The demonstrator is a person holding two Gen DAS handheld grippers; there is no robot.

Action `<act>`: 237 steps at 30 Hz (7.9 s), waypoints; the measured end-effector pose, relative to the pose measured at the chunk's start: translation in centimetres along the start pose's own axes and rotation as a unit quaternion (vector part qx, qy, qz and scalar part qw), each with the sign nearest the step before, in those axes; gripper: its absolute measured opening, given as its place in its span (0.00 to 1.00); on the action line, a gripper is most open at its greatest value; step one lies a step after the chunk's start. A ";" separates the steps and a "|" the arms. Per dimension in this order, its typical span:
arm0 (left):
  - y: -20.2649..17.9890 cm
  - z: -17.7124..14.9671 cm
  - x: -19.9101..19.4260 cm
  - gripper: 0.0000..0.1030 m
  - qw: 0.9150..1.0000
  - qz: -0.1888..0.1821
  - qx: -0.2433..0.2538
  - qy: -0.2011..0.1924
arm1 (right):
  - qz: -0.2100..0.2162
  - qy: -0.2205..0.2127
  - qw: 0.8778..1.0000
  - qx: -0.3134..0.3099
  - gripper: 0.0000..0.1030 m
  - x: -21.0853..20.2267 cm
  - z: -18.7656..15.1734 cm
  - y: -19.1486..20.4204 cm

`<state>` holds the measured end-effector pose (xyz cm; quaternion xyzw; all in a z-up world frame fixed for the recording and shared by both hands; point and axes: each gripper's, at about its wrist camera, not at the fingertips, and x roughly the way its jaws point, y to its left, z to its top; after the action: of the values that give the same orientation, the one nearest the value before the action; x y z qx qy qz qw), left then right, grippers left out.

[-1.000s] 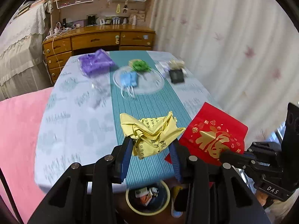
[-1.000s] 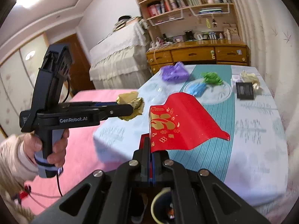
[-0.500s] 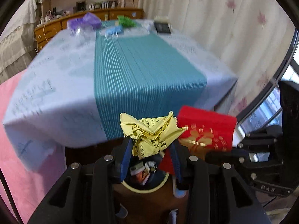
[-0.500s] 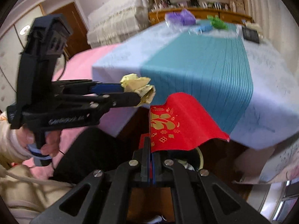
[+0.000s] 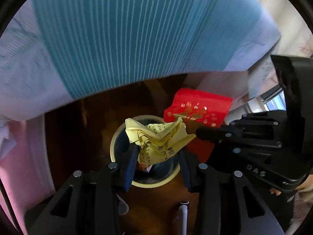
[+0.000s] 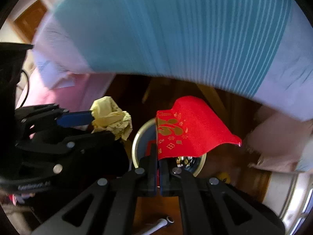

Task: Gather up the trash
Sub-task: 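Carry the yellow paper and red envelope down over the bin and release both, then raise both tools from the bin back toward the table, then grasp the blue face mask with the left tool while the right tool grasps the black tag card, then carry the mask and tag card down over the bin and release both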

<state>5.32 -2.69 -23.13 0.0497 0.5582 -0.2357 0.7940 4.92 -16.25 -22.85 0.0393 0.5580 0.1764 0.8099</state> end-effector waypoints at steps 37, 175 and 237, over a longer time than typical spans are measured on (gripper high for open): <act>5.5 -1.0 11.9 0.80 0.992 0.039 -0.089 0.086 | -0.007 0.097 0.982 0.160 0.47 12.6 -1.5 -5.6; 0.8 24.3 -22.8 0.10 0.992 0.000 -0.023 -0.121 | -0.013 -0.238 0.970 -0.056 0.73 -24.2 19.5 0.2; 5.3 -1.0 10.7 0.16 0.988 -0.027 -0.114 0.095 | -0.014 0.053 0.984 0.172 0.75 10.3 -1.5 -6.2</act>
<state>9.61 -1.13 -34.20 -0.0343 0.6559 -0.1858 0.7308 8.28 -18.80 -34.22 0.1610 0.6226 0.0680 0.7628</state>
